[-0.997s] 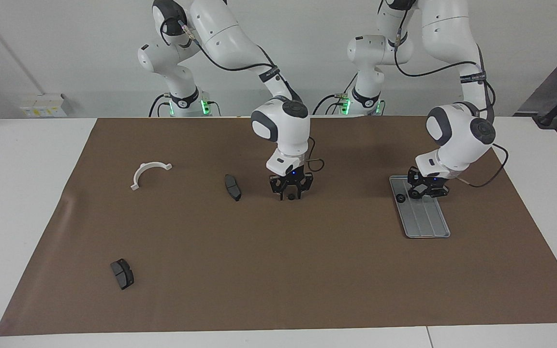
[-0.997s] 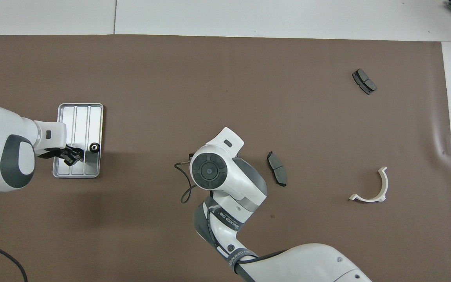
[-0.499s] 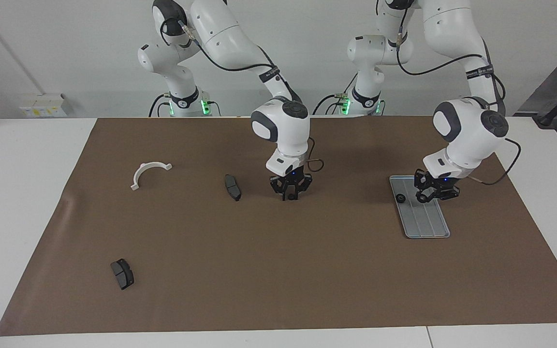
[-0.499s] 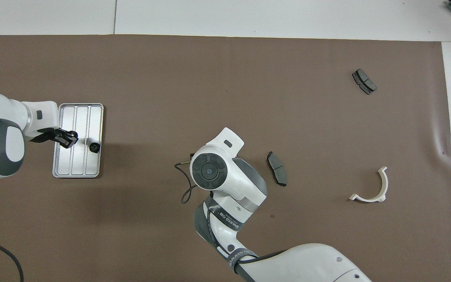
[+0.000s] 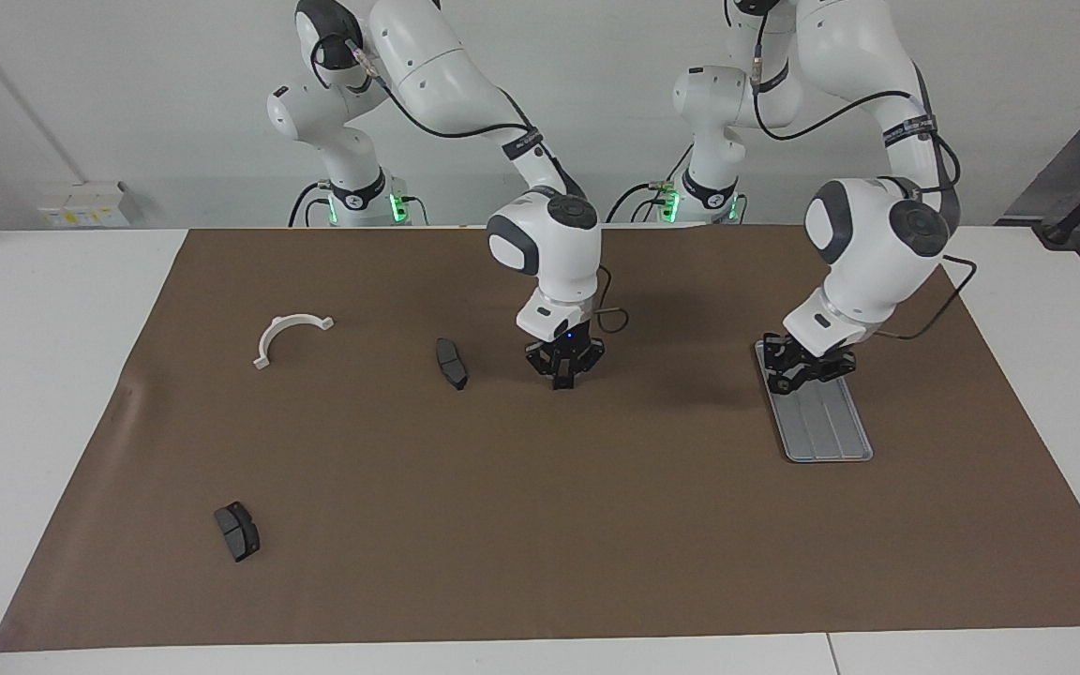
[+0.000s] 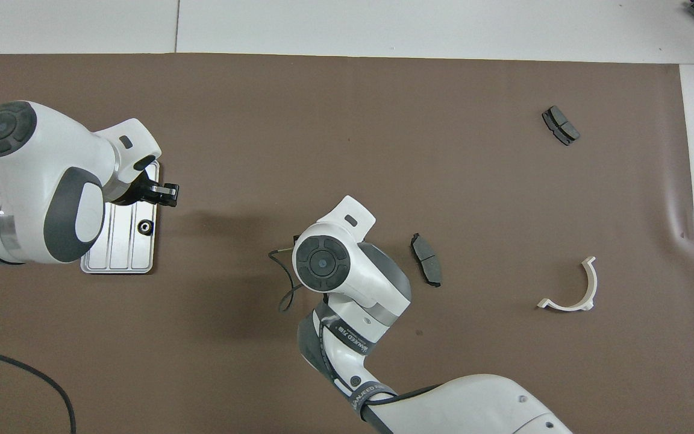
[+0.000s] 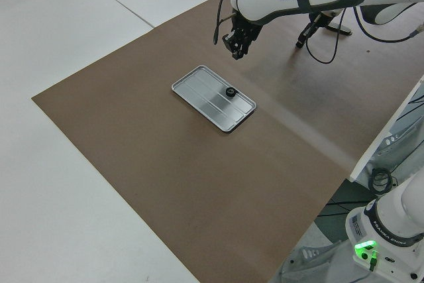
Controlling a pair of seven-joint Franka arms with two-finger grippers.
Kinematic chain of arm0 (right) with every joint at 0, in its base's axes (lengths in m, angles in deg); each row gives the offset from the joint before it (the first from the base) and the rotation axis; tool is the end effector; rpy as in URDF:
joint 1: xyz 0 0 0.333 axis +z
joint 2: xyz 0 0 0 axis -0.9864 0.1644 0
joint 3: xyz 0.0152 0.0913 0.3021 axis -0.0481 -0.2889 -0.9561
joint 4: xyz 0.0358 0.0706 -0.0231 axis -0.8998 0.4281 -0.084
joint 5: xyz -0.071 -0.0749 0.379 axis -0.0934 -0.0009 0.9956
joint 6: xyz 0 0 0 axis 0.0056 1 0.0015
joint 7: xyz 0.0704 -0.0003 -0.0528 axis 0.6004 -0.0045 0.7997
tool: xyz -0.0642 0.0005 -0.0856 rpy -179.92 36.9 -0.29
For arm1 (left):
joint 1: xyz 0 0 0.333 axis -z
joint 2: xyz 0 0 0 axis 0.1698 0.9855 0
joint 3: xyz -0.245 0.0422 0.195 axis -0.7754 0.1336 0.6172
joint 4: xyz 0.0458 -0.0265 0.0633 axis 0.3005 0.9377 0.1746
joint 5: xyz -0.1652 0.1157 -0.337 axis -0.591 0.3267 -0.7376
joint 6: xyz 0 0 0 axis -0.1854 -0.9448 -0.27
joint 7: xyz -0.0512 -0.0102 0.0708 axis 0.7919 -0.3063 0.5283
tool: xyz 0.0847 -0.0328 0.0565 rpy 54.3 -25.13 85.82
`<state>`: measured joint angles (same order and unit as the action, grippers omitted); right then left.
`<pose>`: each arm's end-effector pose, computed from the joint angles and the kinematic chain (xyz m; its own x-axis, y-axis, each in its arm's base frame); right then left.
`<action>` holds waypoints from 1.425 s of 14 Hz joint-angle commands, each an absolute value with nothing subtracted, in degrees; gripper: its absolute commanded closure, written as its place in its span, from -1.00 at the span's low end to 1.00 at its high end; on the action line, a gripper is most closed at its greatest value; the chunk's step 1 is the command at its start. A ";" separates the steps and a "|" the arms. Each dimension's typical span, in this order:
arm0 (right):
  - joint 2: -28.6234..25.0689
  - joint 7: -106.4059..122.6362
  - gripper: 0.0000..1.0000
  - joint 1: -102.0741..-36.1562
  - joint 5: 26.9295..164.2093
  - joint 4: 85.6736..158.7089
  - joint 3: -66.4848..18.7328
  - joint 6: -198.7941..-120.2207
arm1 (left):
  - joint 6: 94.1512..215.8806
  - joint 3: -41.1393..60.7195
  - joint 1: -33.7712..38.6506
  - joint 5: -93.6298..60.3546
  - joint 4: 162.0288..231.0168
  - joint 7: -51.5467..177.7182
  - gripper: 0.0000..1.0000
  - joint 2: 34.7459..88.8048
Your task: Place bearing gear from tray to pile
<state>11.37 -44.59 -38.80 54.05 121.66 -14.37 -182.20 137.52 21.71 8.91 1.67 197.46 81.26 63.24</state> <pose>0.5152 0.4263 0.2875 0.9762 0.0536 0.2102 0.0508 -0.9985 0.0190 0.5899 -0.1112 0.3898 0.9873 -0.1587 -0.0076 -0.1578 -0.9848 0.0729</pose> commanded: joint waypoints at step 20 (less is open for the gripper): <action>12.40 -13.17 1.00 -72.27 68.93 114.25 -14.57 -183.76 | 151.10 21.96 37.77 1.56 194.20 36.35 0.83 72.90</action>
